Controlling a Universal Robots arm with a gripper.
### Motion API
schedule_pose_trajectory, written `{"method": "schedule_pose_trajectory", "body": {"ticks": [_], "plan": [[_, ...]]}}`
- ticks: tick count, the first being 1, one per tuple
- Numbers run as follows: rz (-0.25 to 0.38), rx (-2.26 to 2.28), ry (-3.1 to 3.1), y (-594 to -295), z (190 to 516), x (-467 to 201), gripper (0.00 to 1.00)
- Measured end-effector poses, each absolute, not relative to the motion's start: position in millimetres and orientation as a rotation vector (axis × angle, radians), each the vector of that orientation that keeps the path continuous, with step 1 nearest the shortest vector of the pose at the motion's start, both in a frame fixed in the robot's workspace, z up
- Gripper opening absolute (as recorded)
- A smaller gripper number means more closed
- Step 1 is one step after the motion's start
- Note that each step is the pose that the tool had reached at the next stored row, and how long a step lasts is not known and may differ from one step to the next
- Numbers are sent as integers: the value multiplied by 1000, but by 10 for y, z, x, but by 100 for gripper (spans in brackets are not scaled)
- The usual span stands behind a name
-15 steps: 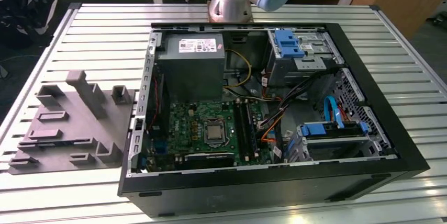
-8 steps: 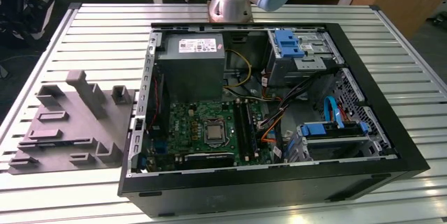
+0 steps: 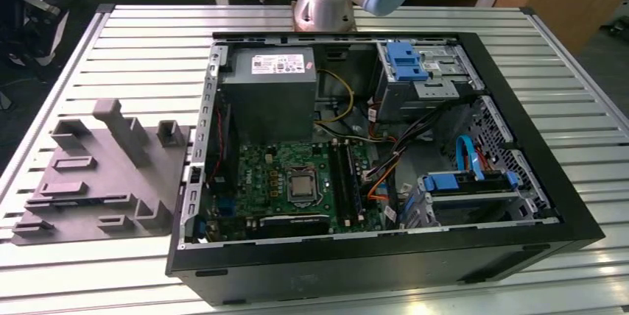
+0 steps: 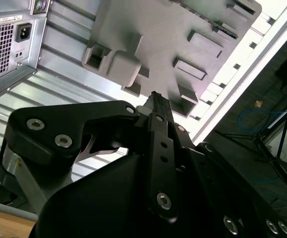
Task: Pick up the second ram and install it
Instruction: 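Reach for the second ram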
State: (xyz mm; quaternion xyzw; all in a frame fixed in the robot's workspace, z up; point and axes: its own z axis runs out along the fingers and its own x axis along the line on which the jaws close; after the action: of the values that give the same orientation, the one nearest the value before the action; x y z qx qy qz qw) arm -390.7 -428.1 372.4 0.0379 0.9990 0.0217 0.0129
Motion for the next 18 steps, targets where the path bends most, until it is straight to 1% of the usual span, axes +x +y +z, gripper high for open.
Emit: {"method": "schedule_pose_trajectory", "body": {"ticks": [18], "plan": [[68,118,3114,-4635,3599,-4005,10]]}}
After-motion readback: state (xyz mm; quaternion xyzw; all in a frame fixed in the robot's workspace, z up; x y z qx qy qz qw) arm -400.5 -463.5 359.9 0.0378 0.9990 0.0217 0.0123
